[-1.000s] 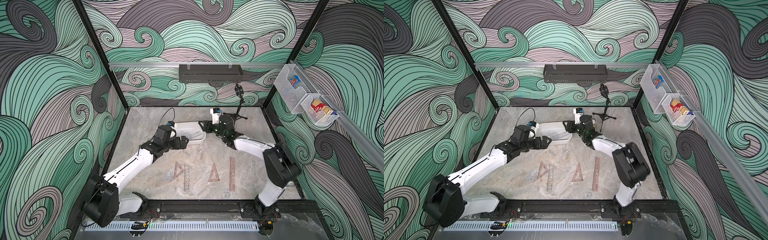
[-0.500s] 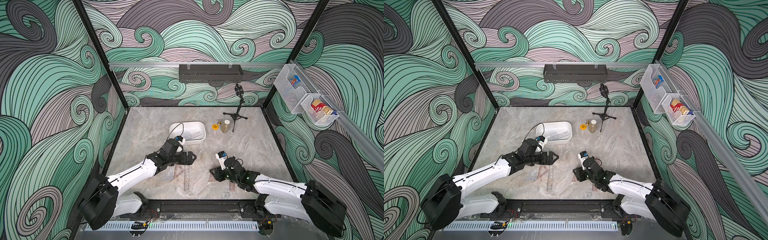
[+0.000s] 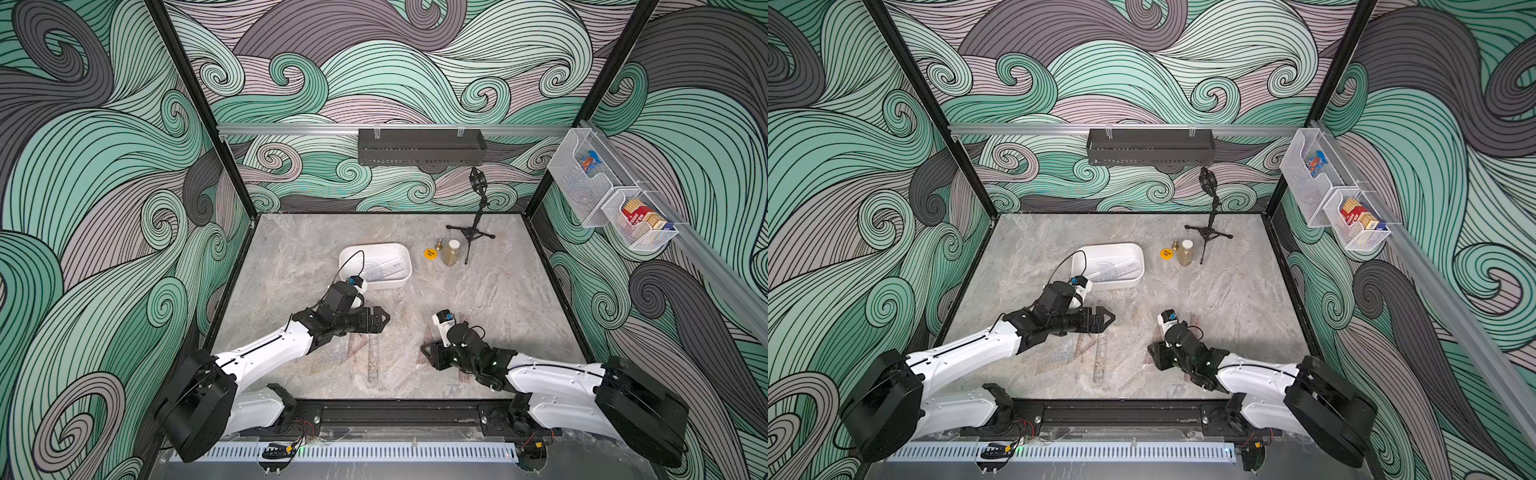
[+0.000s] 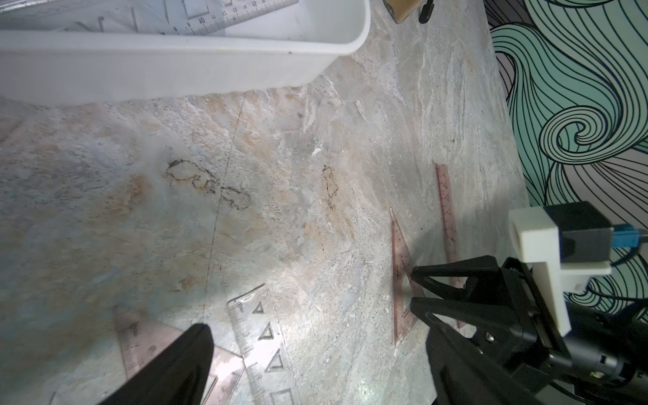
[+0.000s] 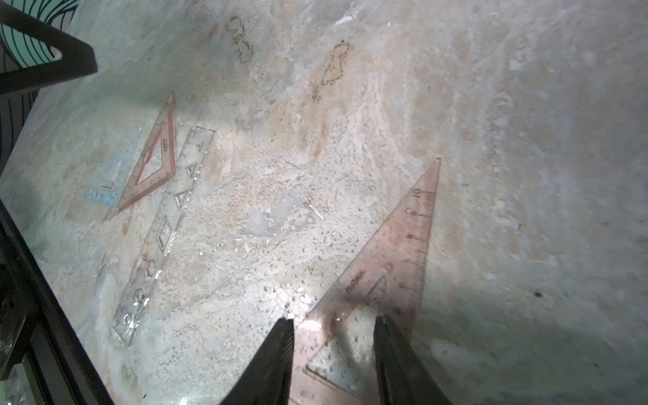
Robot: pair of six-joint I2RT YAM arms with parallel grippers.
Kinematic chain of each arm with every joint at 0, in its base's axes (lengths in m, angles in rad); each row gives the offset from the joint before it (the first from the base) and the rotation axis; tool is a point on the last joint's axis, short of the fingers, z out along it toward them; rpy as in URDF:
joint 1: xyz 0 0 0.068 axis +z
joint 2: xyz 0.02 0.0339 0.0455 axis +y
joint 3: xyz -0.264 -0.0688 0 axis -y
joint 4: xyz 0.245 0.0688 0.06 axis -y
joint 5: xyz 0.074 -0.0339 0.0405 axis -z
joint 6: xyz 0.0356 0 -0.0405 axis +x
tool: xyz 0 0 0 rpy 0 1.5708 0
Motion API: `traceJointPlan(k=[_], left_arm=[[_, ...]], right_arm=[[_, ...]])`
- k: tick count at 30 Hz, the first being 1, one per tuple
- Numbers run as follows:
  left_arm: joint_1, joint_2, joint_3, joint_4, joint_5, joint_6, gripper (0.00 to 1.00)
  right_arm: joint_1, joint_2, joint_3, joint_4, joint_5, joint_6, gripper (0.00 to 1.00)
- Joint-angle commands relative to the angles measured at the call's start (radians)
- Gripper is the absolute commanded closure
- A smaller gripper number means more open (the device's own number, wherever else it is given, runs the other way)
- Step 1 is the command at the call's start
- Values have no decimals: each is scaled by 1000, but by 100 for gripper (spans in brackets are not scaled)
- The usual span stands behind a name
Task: Put the scattered rulers into the storage box
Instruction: Pick up the ruler from the center of the board.
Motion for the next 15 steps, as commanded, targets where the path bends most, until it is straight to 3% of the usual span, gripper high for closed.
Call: traceJointPlan(k=[1, 8, 15], left_arm=[[-3, -13, 7, -8, -19, 5, 1], [-2, -16, 5, -13, -27, -1, 1], [0, -22, 8, -25, -38, -3, 1]], right_arm=[[13, 46, 12, 38, 2, 17, 58], [10, 162, 49, 57, 5, -16, 56], [5, 303, 172, 64, -34, -193, 55]])
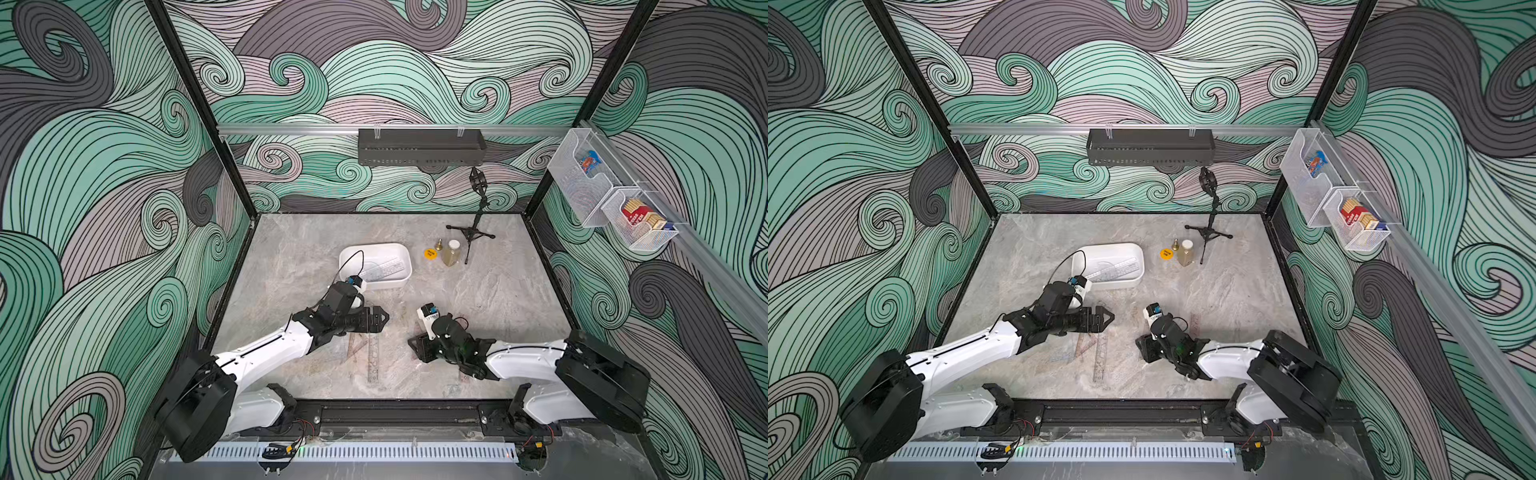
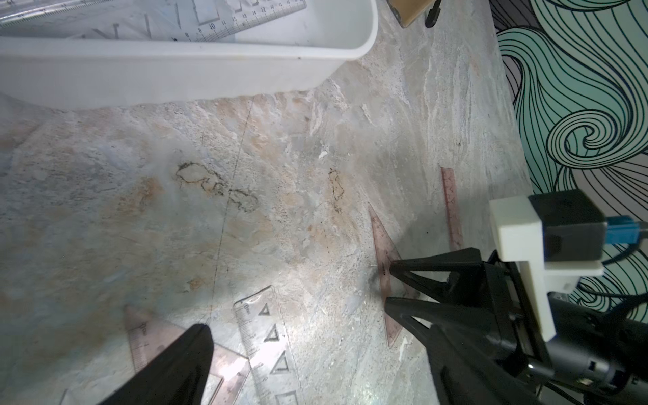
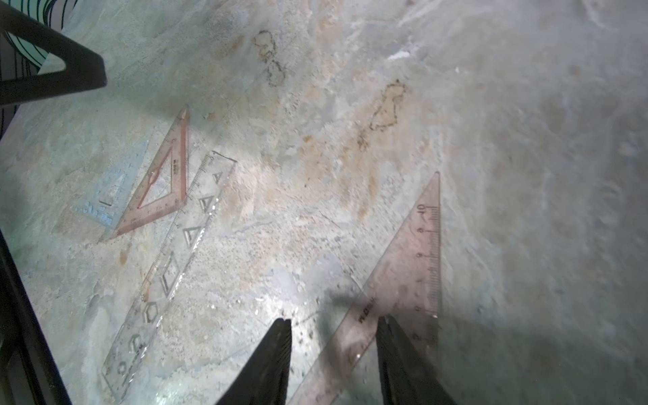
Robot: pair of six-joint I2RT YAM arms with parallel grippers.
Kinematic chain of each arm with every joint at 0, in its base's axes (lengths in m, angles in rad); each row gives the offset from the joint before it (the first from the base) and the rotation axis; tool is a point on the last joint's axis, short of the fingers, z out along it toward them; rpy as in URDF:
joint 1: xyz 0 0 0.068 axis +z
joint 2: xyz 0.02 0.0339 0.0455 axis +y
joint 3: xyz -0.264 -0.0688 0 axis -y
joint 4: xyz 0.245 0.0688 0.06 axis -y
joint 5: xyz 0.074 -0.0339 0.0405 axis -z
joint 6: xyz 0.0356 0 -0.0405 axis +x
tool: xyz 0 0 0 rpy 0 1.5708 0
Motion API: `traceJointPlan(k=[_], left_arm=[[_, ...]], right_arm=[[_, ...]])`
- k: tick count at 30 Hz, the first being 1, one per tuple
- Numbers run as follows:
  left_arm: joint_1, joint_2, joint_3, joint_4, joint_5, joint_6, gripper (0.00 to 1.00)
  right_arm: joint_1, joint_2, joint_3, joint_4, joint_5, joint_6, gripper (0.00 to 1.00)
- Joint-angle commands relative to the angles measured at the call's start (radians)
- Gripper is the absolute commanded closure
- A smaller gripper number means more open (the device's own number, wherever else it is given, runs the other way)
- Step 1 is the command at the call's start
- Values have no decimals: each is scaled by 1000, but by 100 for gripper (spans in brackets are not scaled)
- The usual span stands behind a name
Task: Put the scattered rulers into the storage box
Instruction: Pick up the ruler from the center of the board.
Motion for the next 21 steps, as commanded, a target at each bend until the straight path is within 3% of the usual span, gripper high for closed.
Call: traceJointPlan(k=[1, 7, 11, 21], left_arm=[[0, -22, 8, -23, -21, -3, 2], [2, -20, 9, -27, -32, -6, 1], [4, -15, 14, -32, -31, -7, 2], [4, 42, 38, -17, 16, -16, 2]], right_arm=[[-4, 63, 40, -40, -38, -122, 55], [-19, 129, 132, -18, -132, -268, 55], [-34, 70, 191, -96, -184, -339, 54], [33, -16, 35, 30, -254, -153, 58]])
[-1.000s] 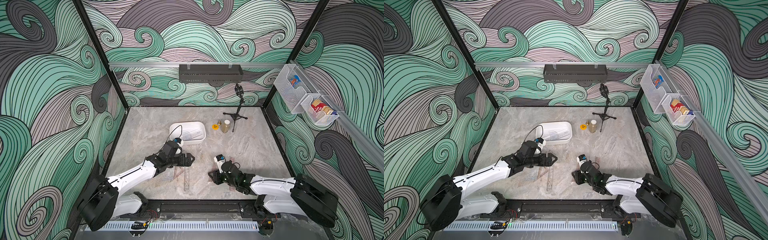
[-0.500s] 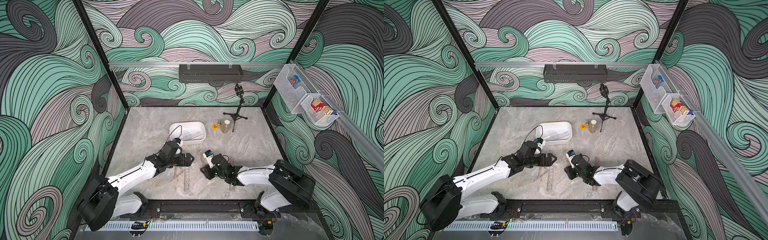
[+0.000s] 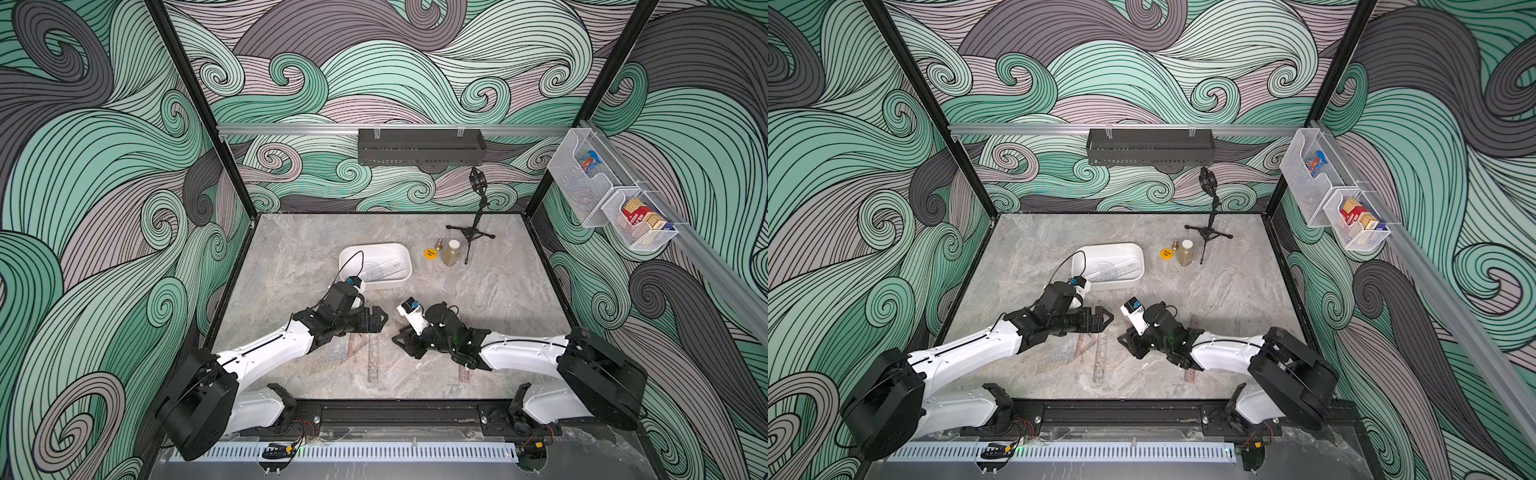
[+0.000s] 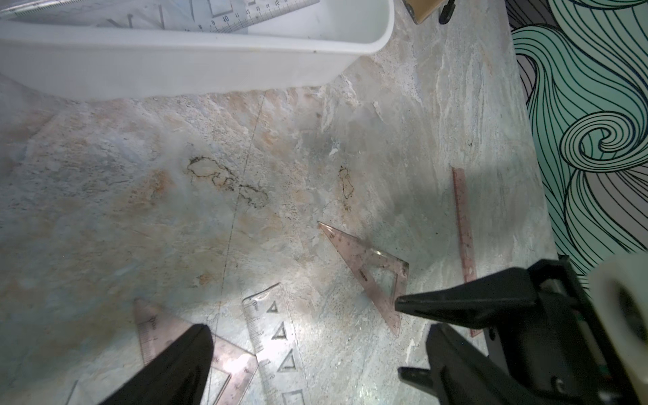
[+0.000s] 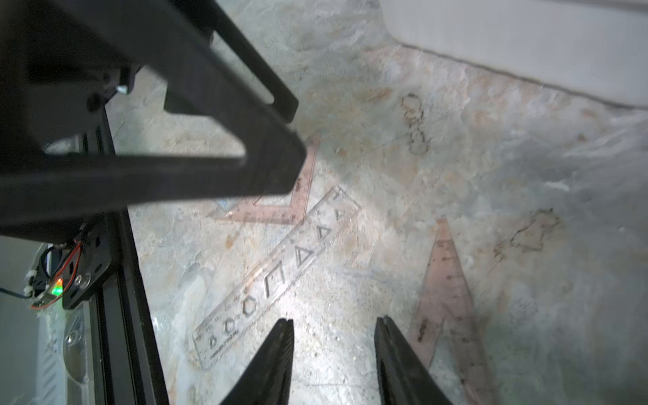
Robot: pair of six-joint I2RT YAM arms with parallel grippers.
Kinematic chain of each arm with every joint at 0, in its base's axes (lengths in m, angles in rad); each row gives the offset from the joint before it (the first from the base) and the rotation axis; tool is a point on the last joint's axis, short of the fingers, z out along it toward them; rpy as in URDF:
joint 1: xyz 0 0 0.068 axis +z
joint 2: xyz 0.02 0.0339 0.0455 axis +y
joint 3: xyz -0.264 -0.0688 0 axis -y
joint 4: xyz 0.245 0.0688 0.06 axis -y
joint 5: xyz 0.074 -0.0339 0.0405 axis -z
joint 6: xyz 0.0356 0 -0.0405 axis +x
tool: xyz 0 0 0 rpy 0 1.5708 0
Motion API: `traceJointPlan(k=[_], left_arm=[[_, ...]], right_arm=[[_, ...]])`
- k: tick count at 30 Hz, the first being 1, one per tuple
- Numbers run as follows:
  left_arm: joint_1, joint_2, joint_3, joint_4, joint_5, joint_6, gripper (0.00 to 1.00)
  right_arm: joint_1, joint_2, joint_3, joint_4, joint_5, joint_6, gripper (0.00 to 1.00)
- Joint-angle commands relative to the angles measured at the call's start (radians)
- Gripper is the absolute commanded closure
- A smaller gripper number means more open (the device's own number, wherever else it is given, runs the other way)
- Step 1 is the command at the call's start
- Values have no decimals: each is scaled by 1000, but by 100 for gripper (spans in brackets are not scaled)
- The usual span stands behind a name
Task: Put the scattered rulers into the storage box
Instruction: Pick up the ruler from the center of the board.
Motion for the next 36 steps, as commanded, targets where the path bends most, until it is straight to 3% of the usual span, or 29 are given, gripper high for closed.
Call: traceJointPlan(k=[1, 13, 21, 24, 28, 36], left_arm=[[4, 25, 36, -4, 28, -8, 2], [4, 51, 37, 7, 18, -16, 2], [4, 92, 39, 41, 56, -36, 5], [4, 115, 38, 68, 87, -50, 13], [5, 148, 56, 66, 113, -52, 22], [5, 207, 79, 65, 119, -56, 23]], right_arm=[[24, 0, -53, 41, -39, 65, 58], [-41, -18, -135, 21, 2, 62, 58], [-95, -148, -154, 71, -80, 127, 59], [-170, -175, -206, 182, -111, 173, 68], [-257, -75, -215, 253, -181, 189, 78], [-296, 11, -230, 316, -213, 210, 84]])
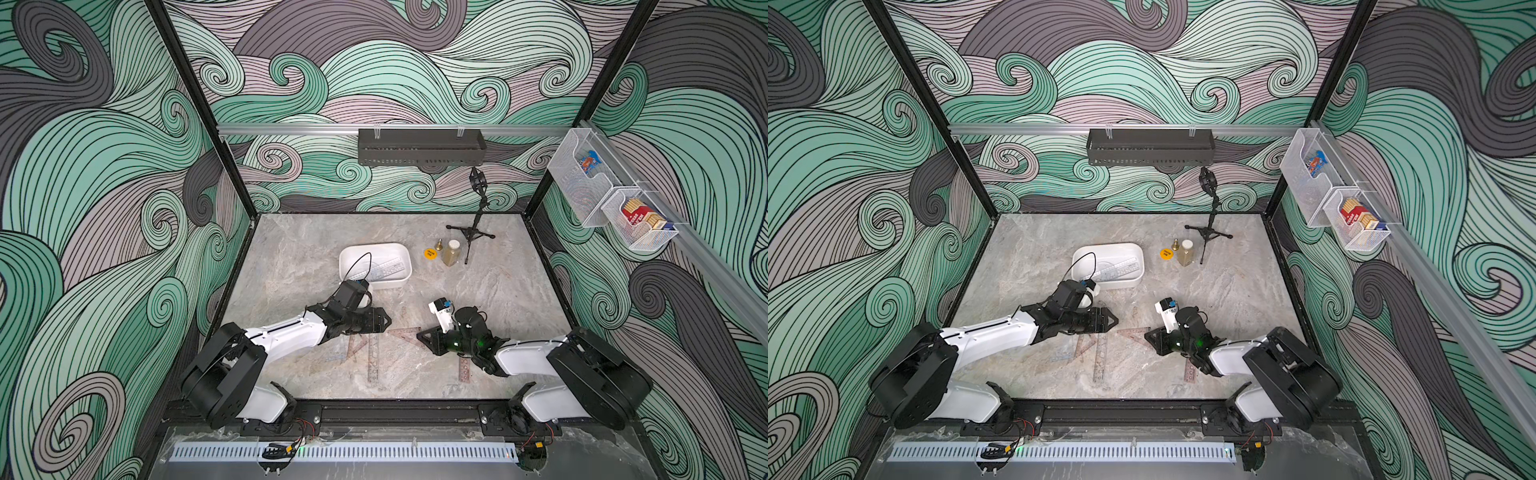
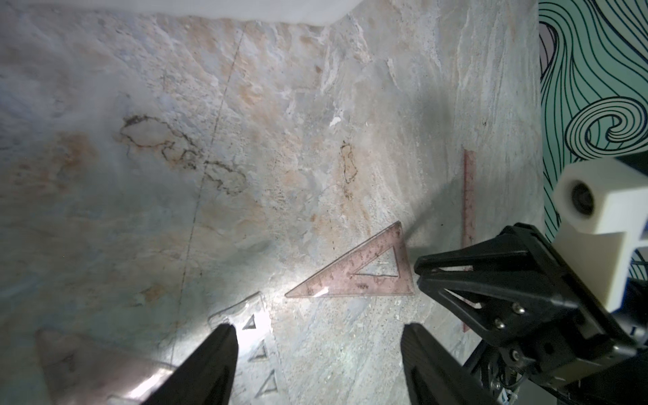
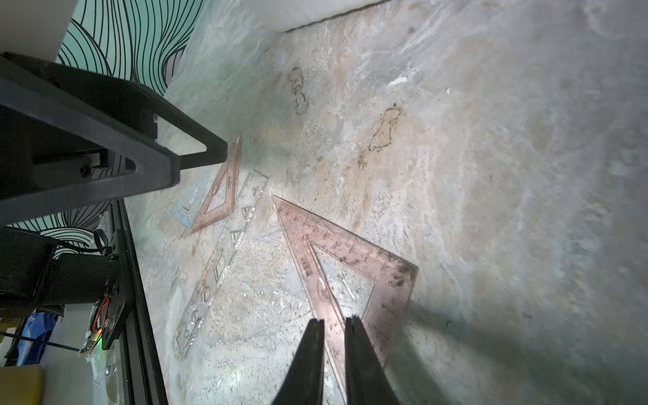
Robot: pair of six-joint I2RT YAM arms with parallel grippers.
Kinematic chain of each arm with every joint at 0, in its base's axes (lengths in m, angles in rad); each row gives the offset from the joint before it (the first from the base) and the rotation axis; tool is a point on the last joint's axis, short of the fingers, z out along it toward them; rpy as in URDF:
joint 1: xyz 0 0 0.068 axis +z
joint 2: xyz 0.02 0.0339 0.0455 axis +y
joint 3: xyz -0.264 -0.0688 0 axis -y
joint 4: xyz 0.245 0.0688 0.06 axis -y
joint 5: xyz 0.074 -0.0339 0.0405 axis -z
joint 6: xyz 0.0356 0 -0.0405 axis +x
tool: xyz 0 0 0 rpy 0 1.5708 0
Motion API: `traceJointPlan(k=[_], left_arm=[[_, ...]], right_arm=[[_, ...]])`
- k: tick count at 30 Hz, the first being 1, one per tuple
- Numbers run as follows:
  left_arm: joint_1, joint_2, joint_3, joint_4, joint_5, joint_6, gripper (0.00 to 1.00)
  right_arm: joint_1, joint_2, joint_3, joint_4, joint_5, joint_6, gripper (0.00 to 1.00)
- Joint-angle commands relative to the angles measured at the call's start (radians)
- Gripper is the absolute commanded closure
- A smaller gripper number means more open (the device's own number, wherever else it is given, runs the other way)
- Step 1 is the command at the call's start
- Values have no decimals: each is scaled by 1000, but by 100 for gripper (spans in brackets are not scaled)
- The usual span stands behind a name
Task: Put the scattered rulers into the storage box
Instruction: Pick up the ruler from the center of the board.
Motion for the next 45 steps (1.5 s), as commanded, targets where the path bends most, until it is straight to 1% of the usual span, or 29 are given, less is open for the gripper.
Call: traceJointPlan(k=[1, 6, 23, 36, 45], left_arm=[[5, 31, 33, 11, 20, -7, 23], [3, 53, 34, 21, 30, -10, 22], [4, 60, 24, 33, 38, -12, 21], [3, 77, 17, 66, 78, -22, 21], [1, 105, 1, 112, 116, -44, 21]], right_arm=[[-15, 5, -11, 54, -32, 11, 84], [-29, 19, -27, 78, -33, 14, 84], [-35, 97, -31, 109, -32, 19, 85], [-44, 105, -54, 115, -24, 21, 85], [-44, 137, -57, 138, -32, 22, 85]])
